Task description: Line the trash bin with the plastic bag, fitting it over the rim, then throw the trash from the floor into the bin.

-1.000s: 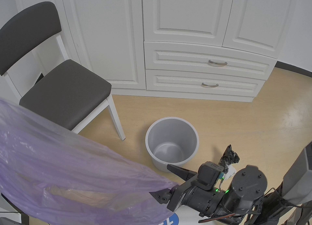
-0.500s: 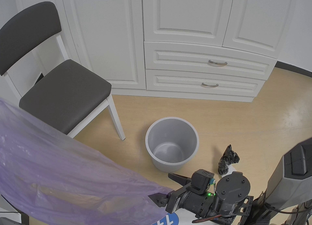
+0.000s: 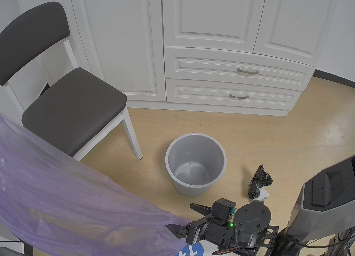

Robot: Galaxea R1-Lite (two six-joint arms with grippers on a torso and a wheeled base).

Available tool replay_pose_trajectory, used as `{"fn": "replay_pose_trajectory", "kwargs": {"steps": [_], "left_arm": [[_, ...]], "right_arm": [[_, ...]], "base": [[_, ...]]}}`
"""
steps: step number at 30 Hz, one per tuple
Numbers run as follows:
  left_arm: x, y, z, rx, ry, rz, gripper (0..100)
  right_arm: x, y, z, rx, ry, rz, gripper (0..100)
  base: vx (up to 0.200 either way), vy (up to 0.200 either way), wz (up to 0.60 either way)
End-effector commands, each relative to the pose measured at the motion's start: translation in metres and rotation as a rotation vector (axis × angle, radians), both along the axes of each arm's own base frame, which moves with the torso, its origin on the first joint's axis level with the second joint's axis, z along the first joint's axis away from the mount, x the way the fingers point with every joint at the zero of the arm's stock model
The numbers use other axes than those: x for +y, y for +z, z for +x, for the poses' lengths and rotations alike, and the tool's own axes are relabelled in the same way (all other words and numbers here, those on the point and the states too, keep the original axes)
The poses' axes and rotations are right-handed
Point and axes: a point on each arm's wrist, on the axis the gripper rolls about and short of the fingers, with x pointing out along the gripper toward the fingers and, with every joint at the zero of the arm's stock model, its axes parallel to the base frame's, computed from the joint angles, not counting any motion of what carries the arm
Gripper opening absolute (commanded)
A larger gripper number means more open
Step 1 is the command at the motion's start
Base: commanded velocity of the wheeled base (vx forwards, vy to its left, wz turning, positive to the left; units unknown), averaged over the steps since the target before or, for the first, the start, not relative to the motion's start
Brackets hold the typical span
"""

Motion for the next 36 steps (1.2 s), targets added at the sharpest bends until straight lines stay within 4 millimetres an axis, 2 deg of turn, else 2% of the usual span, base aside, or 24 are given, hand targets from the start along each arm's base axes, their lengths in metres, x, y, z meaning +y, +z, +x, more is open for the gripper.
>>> {"fn": "replay_pose_trajectory", "kwargs": {"steps": [1, 6, 15, 21, 36], "left_arm": [[0.003, 0.003, -0.002, -0.013, 0.000, -0.018, 0], [0.005, 0.005, -0.004, -0.031, 0.002, -0.041, 0], [0.006, 0.005, -0.004, -0.033, 0.002, -0.045, 0], [0.006, 0.005, -0.004, -0.033, 0.002, -0.045, 0], [0.006, 0.006, -0.005, -0.034, 0.002, -0.046, 0]], "right_arm": [[0.002, -0.007, 0.004, 0.004, -0.009, -0.006, 100], [0.008, -0.011, 0.009, 0.015, -0.018, 0.013, 100], [0.022, -0.006, 0.017, 0.081, -0.052, 0.155, 100], [0.025, -0.003, 0.016, 0.126, -0.062, 0.214, 100], [0.026, -0.010, 0.016, 0.145, -0.063, 0.207, 100]], "base": [[0.000, 0.000, 0.00], [0.000, 0.000, 0.00], [0.000, 0.000, 0.00], [0.000, 0.000, 0.00], [0.000, 0.000, 0.00]]}}
